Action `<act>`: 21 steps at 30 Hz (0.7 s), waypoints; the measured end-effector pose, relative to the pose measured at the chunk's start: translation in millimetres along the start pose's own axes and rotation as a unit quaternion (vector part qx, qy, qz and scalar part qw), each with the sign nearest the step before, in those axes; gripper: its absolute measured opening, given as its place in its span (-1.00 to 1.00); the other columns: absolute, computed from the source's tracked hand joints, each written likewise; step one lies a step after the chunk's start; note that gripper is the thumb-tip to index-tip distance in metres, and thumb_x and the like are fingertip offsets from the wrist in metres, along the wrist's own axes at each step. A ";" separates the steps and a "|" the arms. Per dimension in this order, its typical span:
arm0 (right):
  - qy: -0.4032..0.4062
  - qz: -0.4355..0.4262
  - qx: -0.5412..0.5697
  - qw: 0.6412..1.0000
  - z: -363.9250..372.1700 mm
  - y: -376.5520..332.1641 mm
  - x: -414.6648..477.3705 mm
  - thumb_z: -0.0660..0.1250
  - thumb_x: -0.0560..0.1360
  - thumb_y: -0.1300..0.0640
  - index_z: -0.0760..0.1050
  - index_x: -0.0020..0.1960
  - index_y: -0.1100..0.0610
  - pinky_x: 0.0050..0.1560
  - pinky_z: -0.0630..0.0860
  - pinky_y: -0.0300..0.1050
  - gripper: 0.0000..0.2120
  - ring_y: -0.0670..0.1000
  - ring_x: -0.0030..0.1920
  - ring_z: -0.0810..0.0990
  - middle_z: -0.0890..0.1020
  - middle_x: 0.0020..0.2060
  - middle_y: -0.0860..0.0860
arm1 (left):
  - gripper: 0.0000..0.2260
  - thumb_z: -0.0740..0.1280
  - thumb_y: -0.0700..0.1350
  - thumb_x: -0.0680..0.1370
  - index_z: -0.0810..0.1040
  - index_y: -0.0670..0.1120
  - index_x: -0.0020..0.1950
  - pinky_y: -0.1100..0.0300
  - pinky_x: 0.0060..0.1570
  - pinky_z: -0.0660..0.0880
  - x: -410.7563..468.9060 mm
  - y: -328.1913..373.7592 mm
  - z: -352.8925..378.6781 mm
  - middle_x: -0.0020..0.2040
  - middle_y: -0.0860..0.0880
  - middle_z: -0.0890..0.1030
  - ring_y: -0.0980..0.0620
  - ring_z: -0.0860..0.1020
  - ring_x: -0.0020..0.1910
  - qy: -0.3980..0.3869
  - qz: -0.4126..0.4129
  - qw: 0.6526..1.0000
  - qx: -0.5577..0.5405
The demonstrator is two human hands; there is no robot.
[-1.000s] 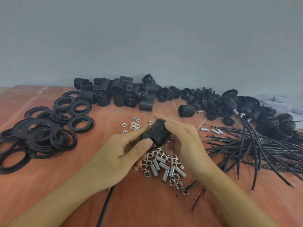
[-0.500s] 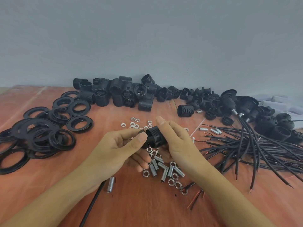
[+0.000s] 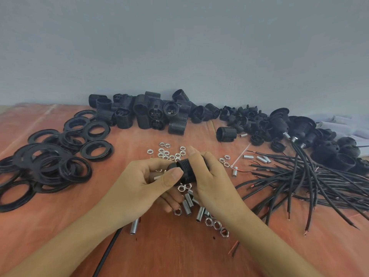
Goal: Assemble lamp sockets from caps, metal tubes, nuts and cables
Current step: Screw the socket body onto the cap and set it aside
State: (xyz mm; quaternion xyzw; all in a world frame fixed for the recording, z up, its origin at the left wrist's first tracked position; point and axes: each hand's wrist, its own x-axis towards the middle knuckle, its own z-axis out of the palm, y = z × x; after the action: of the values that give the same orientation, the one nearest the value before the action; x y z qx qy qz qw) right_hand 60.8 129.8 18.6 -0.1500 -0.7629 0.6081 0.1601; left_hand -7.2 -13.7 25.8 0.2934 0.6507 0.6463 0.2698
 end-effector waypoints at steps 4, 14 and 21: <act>0.020 -0.036 -0.040 0.998 -0.5 1.1 -0.1 0.15 0.56 -0.24 0.45 -0.08 0.08 -0.31 0.39 -0.39 -0.61 -0.22 -0.37 0.43 0.47 -0.33 -0.16 | -0.65 0.38 0.09 0.38 0.61 -0.07 0.07 0.22 -0.41 0.57 0.0 -3.8 -0.1 -0.32 -0.18 0.68 -0.13 0.66 -0.38 0.007 0.023 0.999 0.029; -0.003 -0.081 -0.070 0.994 2.3 -2.4 -7.0 0.07 0.42 -0.41 0.42 -0.03 0.06 -0.07 0.50 0.00 -0.46 0.04 -0.14 0.57 0.60 -0.15 0.11 | -0.64 0.38 0.19 0.43 0.56 -0.05 0.05 0.24 -0.46 0.52 -1.0 -10.0 -0.9 -0.41 -0.13 0.64 -0.07 0.62 -0.46 0.022 0.066 0.994 0.082; -0.059 -0.115 0.042 0.991 1.5 -25.4 24.6 0.04 0.58 -0.22 0.49 0.06 -0.05 -0.47 0.39 -0.27 -0.65 -0.10 -0.45 0.51 0.59 -0.40 -0.06 | -0.65 0.22 0.02 0.63 0.58 -0.11 -0.27 0.23 -0.47 0.48 23.0 2.6 -21.2 -0.52 -0.02 0.58 0.10 0.52 -0.58 0.176 0.054 0.981 -0.057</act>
State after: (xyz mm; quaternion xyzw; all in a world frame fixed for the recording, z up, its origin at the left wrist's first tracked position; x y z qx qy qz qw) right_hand 37.1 133.4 44.6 -0.0181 -0.7572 0.6246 0.1903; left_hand -38.2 -11.4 29.4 0.1941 0.6331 0.7376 0.1321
